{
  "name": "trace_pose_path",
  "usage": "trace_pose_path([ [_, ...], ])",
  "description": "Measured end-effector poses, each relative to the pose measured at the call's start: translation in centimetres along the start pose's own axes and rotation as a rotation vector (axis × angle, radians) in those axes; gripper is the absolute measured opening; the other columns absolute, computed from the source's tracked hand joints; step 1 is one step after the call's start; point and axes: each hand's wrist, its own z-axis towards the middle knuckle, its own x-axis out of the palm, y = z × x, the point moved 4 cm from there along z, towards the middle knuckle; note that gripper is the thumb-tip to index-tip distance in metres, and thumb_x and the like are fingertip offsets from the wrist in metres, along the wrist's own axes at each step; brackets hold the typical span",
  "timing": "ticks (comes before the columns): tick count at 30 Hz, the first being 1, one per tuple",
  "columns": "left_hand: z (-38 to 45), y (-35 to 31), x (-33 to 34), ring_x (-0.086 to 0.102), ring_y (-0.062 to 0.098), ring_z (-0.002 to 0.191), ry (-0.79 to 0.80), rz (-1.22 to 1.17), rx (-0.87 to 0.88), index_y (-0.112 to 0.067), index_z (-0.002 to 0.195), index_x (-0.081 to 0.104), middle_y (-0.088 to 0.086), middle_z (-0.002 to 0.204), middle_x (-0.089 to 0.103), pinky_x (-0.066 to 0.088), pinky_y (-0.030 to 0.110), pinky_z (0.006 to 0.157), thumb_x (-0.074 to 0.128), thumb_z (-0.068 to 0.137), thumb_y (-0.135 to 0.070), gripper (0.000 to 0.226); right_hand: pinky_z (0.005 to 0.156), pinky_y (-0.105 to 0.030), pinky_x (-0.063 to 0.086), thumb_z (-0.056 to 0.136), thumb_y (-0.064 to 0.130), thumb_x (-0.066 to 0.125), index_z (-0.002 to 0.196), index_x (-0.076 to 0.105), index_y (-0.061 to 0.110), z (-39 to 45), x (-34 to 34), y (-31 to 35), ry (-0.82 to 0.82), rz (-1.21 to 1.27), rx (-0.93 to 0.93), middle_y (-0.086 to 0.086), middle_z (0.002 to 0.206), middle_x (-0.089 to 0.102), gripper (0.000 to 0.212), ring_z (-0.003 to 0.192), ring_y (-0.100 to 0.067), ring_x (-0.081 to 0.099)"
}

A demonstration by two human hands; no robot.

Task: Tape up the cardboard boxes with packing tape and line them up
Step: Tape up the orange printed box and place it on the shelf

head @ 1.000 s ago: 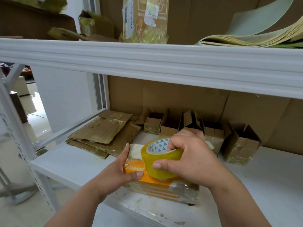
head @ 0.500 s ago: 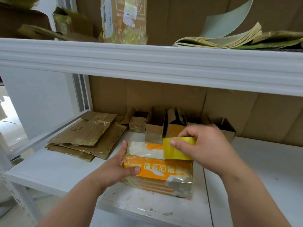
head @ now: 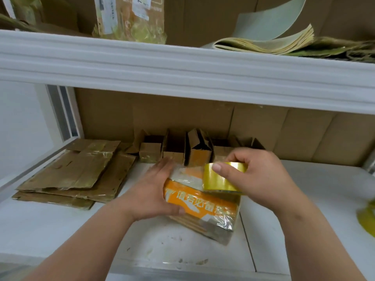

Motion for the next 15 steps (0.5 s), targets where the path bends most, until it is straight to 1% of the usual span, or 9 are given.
trace_pose_path([
  [2, 0.8, 0.2, 0.1, -0.005, 0.009, 0.15, 0.072, 0.072, -0.008, -0.032, 0.157, -0.007, -0.011, 0.165, -0.004, 0.005, 0.03, 0.123, 0.08, 0.06, -0.069, 0.135, 0.062, -0.031, 0.043, 0.08, 0.064, 0.062, 0.075, 0.066, 0.026, -0.1, 0.0, -0.2, 0.024, -0.016, 0.025, 0.007, 0.069, 0.064, 0.038, 0.068, -0.009, 0.058],
  [4, 1.3, 0.7, 0.7, 0.001, 0.012, 0.15, 0.092, 0.099, -0.016, -0.032, 0.156, -0.008, -0.009, 0.165, 0.001, 0.009, 0.029, 0.121, 0.081, 0.06, -0.068, 0.136, 0.063, -0.033, 0.046, 0.076, 0.066, 0.059, 0.08, 0.066, 0.031, -0.4, -0.1, -0.7, 0.056, 0.003, 0.069, 0.008, 0.073, 0.065, 0.036, 0.07, -0.008, 0.058],
  [6, 1.4, 1.3, 1.7, 0.005, 0.013, 0.149, 0.115, 0.077, -0.029, -0.031, 0.156, -0.01, -0.008, 0.165, 0.004, 0.012, 0.029, 0.121, 0.083, 0.059, -0.066, 0.138, 0.063, -0.032, 0.045, 0.067, 0.056, 0.056, 0.085, 0.067, 0.034, -0.7, -0.1, -1.6, 0.079, 0.031, 0.117, 0.009, 0.073, 0.063, 0.03, 0.069, -0.008, 0.057],
  [9, 1.8, 1.8, 2.9, 0.004, 0.014, 0.149, 0.12, 0.066, -0.056, -0.031, 0.156, -0.01, -0.007, 0.165, 0.003, 0.012, 0.033, 0.123, 0.082, 0.055, -0.07, 0.142, 0.063, -0.031, 0.044, 0.063, 0.05, 0.06, 0.09, 0.069, 0.034, -1.5, 0.1, -2.6, 0.11, 0.094, 0.16, 0.009, 0.073, 0.06, 0.033, 0.068, -0.008, 0.055],
  [12, 2.7, 1.6, 3.4, 0.005, 0.015, 0.15, 0.151, 0.122, -0.065, -0.03, 0.155, -0.014, -0.006, 0.165, 0.003, 0.011, 0.033, 0.123, 0.076, 0.052, -0.079, 0.145, 0.068, -0.036, 0.049, 0.072, 0.05, 0.065, 0.085, 0.072, 0.028, -2.1, 0.3, -3.5, 0.125, 0.123, 0.187, 0.007, 0.077, 0.067, 0.027, 0.074, -0.01, 0.061],
  [13, 2.9, 1.5, 3.6, 0.005, 0.015, 0.15, 0.161, 0.135, -0.068, -0.031, 0.155, -0.017, -0.006, 0.166, 0.002, 0.01, 0.033, 0.123, 0.074, 0.052, -0.08, 0.146, 0.067, -0.036, 0.049, 0.074, 0.051, 0.066, 0.081, 0.072, 0.025, -2.2, 0.2, -3.9, 0.126, 0.128, 0.197, 0.006, 0.076, 0.067, 0.027, 0.072, -0.01, 0.061],
  [15, 3.1, 1.0, 3.8, 0.006, 0.015, 0.15, 0.17, 0.127, -0.086, -0.033, 0.153, -0.021, -0.006, 0.165, 0.003, 0.01, 0.034, 0.123, 0.075, 0.054, -0.079, 0.146, 0.061, -0.033, 0.044, 0.075, 0.054, 0.064, 0.075, 0.068, 0.02, -2.2, 0.0, -5.0, 0.129, 0.148, 0.221, 0.004, 0.07, 0.064, 0.034, 0.064, -0.011, 0.056],
])
